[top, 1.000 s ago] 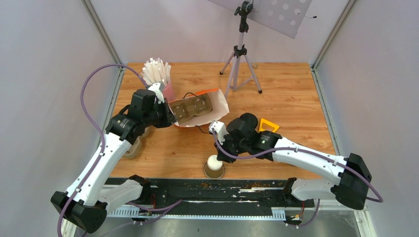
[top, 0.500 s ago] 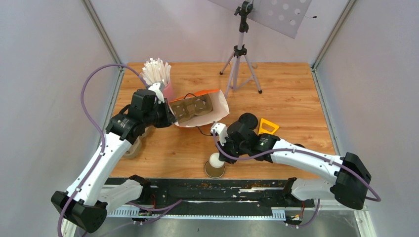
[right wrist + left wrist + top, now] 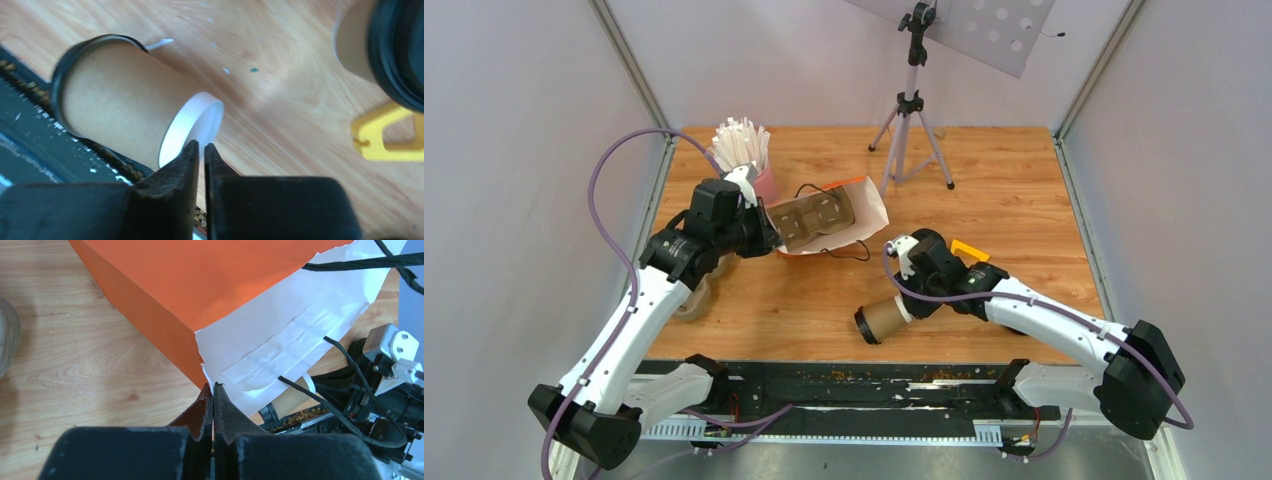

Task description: Pack the takeout coffee

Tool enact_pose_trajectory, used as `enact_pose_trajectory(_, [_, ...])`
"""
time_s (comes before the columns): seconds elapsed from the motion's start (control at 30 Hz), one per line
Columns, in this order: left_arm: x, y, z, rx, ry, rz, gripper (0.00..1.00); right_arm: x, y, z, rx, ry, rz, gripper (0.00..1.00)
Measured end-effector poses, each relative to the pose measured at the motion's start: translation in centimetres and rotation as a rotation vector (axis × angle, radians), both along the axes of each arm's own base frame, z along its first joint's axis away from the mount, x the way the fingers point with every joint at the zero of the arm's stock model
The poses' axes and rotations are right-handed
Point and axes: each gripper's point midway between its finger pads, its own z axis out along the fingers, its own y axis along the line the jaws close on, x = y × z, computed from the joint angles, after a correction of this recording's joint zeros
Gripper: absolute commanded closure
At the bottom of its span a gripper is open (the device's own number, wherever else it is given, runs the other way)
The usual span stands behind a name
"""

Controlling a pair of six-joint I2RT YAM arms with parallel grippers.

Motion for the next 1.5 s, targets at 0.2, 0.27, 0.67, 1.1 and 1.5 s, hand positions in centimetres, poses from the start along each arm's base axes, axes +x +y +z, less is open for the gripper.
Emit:
enact_pose_trajectory(0.2, [0.6,-0.3,1.0,-0.009,-0.016,0.002,1.00,1.5,-2.9,0.4,-0.110,-0.014,-0.130,0.58])
enact_pose_trajectory(0.27, [0.7,-0.3,1.2,-0.010,-0.019,0.002,1.00,2.3,-3.1,1.8,-0.121,-0.046,-0.154,0.56])
enact_pose_trajectory(0.67, [1.4,-0.3,1.0,0.006,-0.031,0.009,1.00,1.1,0.2,7.7,0.007,-0.170,-0.181,0.36])
enact_pose_trajectory(1.1, [1.6,0.5,0.3,0.043,-0.014,0.042,1.00,-1.2,5.8,3.6,-0.174,-0.221,-0.211,0.26])
enact_pose_trajectory(1.5, [1.8,0.9,0.1,0.058,-0.014,0.069,1.00,4.1,5.6,0.7,-0.314,-0.384,-0.419,0.28])
